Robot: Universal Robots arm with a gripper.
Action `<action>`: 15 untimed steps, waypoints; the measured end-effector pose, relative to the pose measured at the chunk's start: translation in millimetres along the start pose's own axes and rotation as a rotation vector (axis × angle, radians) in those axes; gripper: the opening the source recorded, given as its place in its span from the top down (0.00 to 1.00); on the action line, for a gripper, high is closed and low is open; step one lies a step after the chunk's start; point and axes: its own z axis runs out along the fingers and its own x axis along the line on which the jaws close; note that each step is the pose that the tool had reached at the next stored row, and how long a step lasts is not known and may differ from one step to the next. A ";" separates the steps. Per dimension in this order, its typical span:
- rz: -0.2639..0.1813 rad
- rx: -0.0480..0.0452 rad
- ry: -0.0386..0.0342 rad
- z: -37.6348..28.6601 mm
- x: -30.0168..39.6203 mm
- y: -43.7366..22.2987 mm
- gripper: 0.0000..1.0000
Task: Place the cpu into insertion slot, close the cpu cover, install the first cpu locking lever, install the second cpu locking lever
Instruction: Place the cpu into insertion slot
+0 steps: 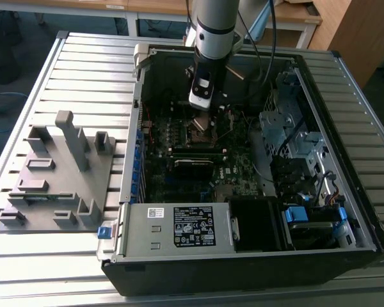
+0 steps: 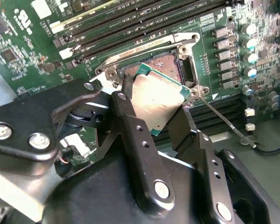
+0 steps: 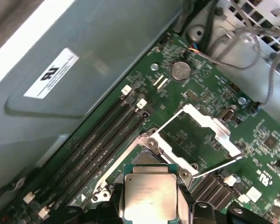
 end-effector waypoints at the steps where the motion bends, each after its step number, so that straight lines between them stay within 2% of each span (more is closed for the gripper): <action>1: 0.016 -0.0002 -0.0005 0.1 0.0 0.0 0.46; 15: 0.267 -0.0035 -0.0092 2.0 0.0 -0.1 0.46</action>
